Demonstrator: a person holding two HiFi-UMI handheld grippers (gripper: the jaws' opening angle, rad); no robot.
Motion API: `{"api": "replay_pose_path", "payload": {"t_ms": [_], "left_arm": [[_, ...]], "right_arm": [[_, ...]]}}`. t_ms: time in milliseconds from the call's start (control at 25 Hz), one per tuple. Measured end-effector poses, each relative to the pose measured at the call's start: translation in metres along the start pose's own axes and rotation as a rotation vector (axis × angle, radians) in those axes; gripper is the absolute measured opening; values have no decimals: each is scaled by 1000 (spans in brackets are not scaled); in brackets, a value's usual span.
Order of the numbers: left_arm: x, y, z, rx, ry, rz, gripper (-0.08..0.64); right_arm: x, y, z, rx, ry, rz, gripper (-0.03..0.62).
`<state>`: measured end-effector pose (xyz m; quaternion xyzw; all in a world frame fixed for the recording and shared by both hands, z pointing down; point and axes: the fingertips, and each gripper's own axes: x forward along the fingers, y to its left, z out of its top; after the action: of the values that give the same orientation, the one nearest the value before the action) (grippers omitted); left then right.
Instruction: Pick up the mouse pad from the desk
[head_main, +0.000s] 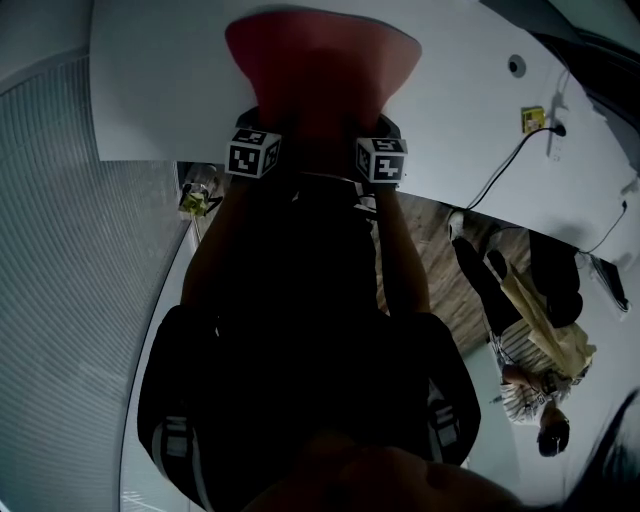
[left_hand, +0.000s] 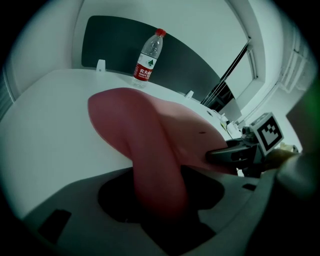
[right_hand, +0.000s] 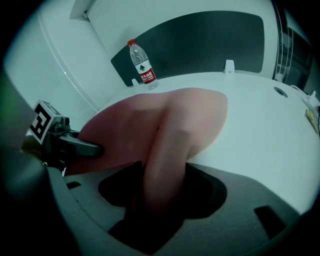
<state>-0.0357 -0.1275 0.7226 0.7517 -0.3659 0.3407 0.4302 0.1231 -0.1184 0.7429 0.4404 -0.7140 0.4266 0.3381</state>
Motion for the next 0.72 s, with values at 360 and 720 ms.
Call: {"api": "replay_pose_path", "payload": {"t_ms": [360,720], "left_arm": [[-6,-3,3,27,-30,5,176],[-19,-4,3,31,-54,-7,124]], "right_arm": [[-15,10,16,-10,-28,24,204],[-23,20,14,6,-48,39,173]]}}
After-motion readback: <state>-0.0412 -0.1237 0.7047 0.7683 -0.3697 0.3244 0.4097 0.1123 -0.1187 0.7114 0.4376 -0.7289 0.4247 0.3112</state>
